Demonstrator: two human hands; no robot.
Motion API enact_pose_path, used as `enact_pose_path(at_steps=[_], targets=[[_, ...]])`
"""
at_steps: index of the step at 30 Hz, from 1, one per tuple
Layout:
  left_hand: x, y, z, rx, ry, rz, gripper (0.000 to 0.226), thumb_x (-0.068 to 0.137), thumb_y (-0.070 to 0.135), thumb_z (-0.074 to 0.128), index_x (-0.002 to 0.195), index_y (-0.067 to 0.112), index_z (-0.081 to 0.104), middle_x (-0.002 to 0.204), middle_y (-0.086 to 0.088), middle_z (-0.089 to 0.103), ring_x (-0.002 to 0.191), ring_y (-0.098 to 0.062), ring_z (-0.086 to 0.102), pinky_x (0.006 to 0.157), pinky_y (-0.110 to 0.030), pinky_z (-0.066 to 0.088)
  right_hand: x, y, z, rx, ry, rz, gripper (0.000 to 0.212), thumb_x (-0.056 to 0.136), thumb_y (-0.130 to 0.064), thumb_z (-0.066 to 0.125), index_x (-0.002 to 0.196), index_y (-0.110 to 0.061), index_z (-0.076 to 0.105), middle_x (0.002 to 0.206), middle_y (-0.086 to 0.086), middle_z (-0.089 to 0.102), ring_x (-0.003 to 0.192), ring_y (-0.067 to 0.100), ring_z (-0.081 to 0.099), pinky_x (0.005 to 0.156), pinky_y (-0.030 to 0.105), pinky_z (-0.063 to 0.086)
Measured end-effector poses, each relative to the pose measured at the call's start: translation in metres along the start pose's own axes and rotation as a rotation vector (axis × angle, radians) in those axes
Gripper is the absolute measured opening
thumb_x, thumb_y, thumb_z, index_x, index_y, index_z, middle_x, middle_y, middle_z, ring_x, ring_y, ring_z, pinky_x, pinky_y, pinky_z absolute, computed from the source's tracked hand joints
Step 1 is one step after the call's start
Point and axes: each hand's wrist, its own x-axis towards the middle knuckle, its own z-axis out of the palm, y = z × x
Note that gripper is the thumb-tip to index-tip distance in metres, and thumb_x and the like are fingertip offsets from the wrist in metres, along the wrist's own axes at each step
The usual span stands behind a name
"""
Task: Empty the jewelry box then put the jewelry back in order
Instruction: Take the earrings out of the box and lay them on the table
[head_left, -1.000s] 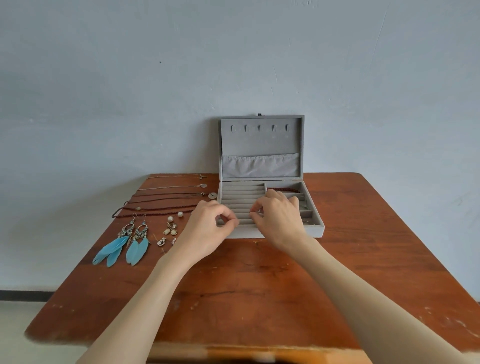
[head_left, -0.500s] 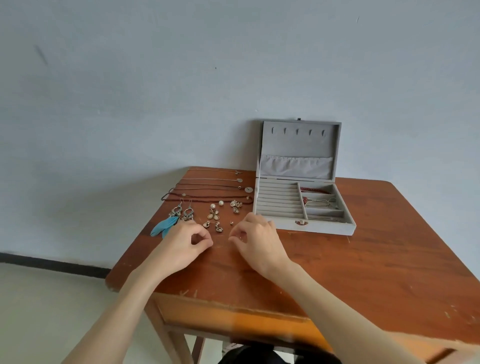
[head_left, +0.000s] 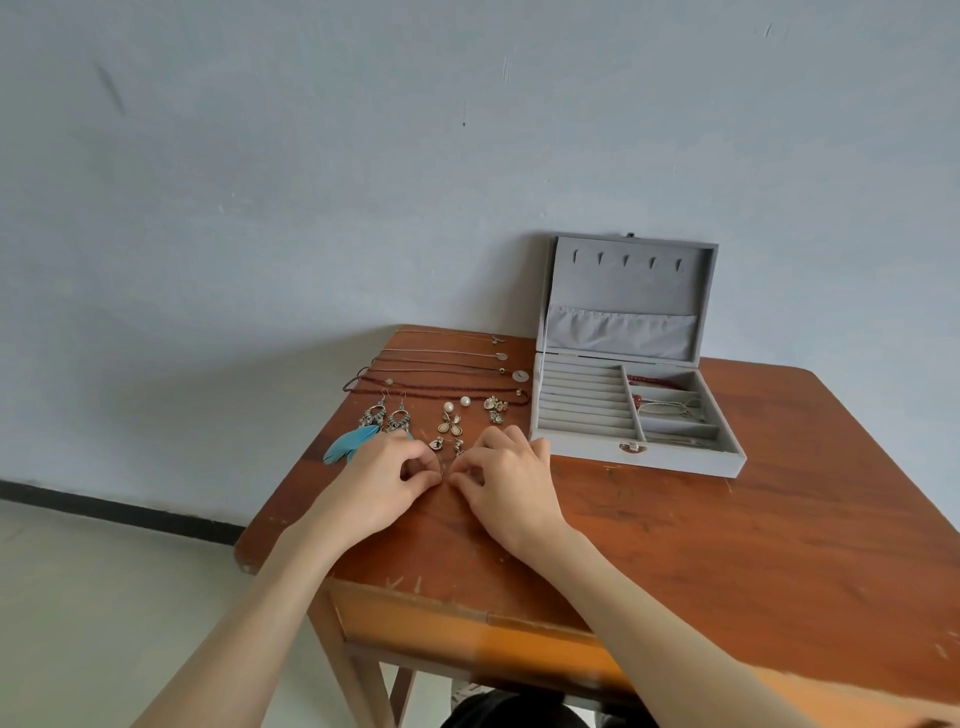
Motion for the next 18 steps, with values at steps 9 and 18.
enact_pose_path(at_steps=[9,18], targets=[[0.002,0.003,0.004,-0.003,0.029,-0.029,0.005,0.085,0.026,0.064,0.089,0.027,0.066,0.082,0.016,0.05,0.072,-0.001,0.05,0.056,-0.009,0.032,-0.002,0.001,0.002,-0.009,0.027,0.02,0.016,0.088,-0.033,0.056,0.095,-0.028,0.069,0.098,-0.007,0.057,0.101,0.015,0.043,0.085,0.032,0.021],[-0.001,0.026,-0.003,0.016,0.06,0.014,0.019,0.089,0.024,0.057,0.107,0.024,0.063,0.093,0.01,0.053,0.073,-0.001,0.048,0.059,-0.008,0.033,-0.008,0.013,-0.024,0.01,0.057,0.021,0.021,0.089,-0.033,0.056,0.107,-0.028,0.065,0.102,-0.006,0.058,0.102,0.016,0.047,0.088,0.032,0.025]])
